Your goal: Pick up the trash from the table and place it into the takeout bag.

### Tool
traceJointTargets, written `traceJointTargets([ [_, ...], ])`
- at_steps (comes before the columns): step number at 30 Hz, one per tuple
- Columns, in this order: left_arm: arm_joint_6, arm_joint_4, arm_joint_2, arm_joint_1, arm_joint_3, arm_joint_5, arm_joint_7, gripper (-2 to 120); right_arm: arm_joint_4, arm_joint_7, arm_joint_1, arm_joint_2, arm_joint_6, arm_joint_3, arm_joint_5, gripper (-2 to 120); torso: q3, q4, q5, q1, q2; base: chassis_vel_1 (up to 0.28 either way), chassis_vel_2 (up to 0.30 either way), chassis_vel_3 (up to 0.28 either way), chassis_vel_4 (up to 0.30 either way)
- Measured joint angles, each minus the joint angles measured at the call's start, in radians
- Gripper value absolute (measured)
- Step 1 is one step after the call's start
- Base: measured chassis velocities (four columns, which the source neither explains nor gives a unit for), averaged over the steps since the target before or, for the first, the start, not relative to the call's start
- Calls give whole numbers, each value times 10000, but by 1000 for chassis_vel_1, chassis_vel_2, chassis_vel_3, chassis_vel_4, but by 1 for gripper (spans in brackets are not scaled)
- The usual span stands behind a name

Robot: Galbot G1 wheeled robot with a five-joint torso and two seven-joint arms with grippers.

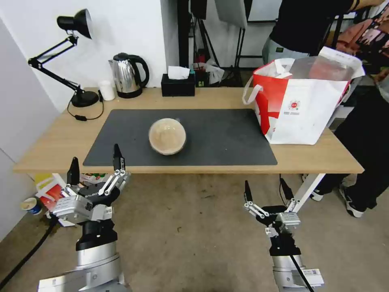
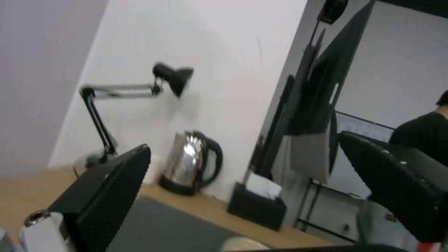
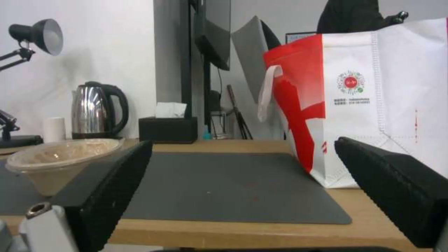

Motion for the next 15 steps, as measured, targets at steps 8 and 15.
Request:
traceJointTargets([
  [8, 1212, -156, 633, -243, -133, -2160, -63, 100, 0, 0, 0, 0, 0, 0, 0, 100, 0, 0, 1, 2, 0, 0, 0, 0, 0],
  [15, 1972, -157, 1030, -396, -214, -3516, -102, 100, 0, 0, 0, 0, 0, 0, 0, 100, 0, 0, 0, 3, 0, 0, 0, 0, 0],
])
